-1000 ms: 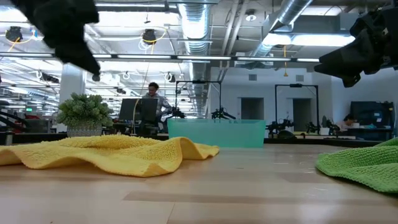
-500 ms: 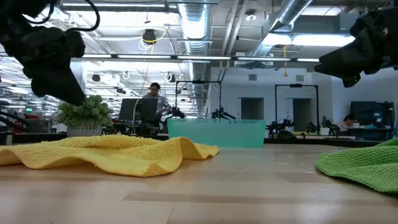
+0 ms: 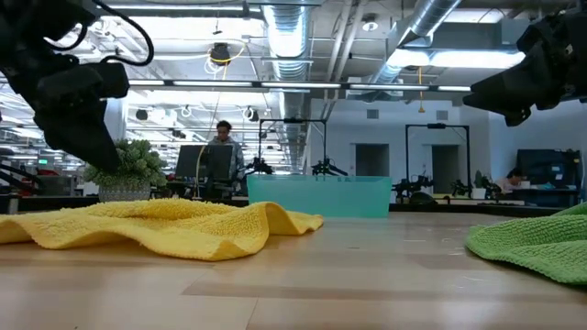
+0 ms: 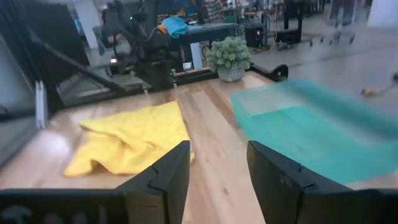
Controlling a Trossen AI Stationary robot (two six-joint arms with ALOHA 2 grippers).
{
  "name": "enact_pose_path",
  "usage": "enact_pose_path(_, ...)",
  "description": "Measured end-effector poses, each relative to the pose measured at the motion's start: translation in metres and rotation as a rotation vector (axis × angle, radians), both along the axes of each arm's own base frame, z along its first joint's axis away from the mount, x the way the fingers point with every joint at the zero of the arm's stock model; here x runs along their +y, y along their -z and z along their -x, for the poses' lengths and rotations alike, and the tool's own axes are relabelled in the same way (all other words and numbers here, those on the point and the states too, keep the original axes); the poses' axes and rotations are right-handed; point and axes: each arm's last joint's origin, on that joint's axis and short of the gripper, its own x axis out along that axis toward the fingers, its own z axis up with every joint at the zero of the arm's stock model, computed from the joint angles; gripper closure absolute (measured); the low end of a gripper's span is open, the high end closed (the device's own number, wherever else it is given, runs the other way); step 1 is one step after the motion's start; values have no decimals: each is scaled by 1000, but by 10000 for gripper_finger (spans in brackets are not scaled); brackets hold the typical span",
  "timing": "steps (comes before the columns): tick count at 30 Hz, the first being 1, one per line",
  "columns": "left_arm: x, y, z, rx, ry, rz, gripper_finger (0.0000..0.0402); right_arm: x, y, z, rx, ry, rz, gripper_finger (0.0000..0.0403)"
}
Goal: Roll microfiber towels into tight, uniform cylinder then place into a basket
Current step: Fold the yellow microfiber cloth
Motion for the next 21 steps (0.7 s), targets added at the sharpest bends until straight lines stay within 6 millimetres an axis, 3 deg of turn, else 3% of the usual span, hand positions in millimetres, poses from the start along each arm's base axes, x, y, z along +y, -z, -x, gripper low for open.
enact_pose_path(6,-1,9,-4,35,-106,57,216,0,0,0,31,-22,173,221)
enact_pose_path(10,1,15,-7,43,-234,127,216,0,0,0,31,-22,179,221)
enact_pose_path(21,2,34,-13,150,-363,123,216,0,0,0,30,-22,180,221)
